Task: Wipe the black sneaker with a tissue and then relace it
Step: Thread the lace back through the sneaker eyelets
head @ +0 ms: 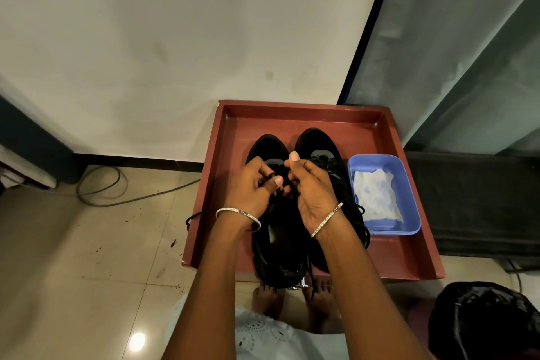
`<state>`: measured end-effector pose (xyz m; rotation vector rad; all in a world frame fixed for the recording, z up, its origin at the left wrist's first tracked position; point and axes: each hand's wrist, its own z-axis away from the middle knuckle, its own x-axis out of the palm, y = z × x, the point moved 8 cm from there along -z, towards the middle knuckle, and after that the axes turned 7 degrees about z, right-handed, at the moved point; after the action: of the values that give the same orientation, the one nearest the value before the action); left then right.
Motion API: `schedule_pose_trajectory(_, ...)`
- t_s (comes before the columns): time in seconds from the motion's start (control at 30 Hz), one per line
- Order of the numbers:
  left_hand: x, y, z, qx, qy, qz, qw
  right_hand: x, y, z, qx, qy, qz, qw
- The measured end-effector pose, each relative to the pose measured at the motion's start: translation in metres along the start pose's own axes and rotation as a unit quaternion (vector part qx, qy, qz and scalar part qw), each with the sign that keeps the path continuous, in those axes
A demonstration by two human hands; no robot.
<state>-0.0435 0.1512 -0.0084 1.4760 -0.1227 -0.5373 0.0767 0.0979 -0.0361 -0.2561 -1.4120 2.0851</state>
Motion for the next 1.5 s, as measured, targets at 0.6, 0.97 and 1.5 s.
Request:
schedule_pose_trajectory(0.6, 0.005, -0.029, 0.003, -0.217, 0.003, 0.259, 0.941, -0.009, -0.026, 0.029, -0.236, -0.026, 0.459, 0.856)
schedule_pose_trajectory(0.97, 0.005, -0.038, 0.006, -0.266, 0.011, 0.269, 0.925, -0.015, -0.030, 0.031, -0.226, -0.027, 0.430, 0.874)
schedule_pose_trajectory(1.5, 0.005, -0.061, 0.005, -0.332, 0.060, 0.291, 0.895, -0.005, 0.003, 0.033, 0.036, -0.075, -0.078, 0.993)
